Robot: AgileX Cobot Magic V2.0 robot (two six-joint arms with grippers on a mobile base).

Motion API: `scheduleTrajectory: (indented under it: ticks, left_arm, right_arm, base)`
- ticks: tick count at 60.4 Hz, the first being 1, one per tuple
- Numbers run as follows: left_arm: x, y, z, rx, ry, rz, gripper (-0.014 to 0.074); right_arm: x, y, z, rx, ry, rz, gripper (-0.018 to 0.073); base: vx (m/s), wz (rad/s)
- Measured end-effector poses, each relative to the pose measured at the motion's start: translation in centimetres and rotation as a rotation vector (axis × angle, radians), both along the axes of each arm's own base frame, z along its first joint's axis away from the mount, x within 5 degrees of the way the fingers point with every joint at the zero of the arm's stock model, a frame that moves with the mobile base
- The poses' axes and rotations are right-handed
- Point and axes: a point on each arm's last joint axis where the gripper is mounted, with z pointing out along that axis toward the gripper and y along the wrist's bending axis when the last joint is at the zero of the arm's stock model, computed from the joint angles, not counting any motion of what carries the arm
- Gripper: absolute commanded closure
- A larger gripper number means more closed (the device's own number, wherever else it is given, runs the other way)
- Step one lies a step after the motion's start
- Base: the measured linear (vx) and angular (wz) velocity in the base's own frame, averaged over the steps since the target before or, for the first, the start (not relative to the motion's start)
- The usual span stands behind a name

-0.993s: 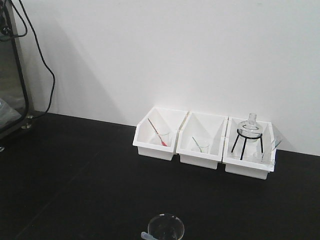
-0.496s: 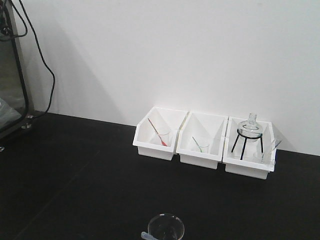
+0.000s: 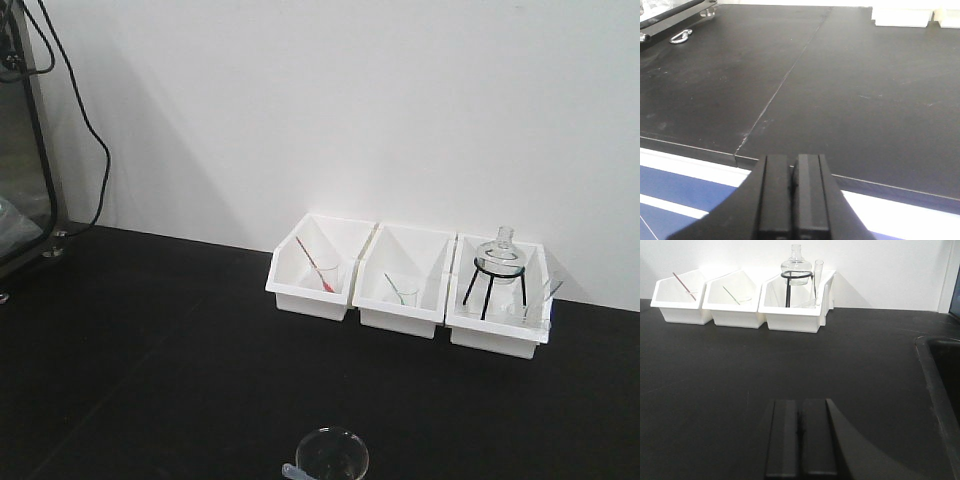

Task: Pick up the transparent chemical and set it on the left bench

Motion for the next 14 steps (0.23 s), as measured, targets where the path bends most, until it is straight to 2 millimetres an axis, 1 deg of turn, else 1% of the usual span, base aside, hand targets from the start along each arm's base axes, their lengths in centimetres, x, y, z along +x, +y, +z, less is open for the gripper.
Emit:
scheduleTrajectory:
  ticks: [14]
  left_arm:
    - [0.0,0.0,0.0,0.0,0.0,0.0,0.06]
  right_arm:
    - [0.0,0.0,-0.02,0.0,0.002,0.0,0.0566]
  base:
    - [0.0,0.0]
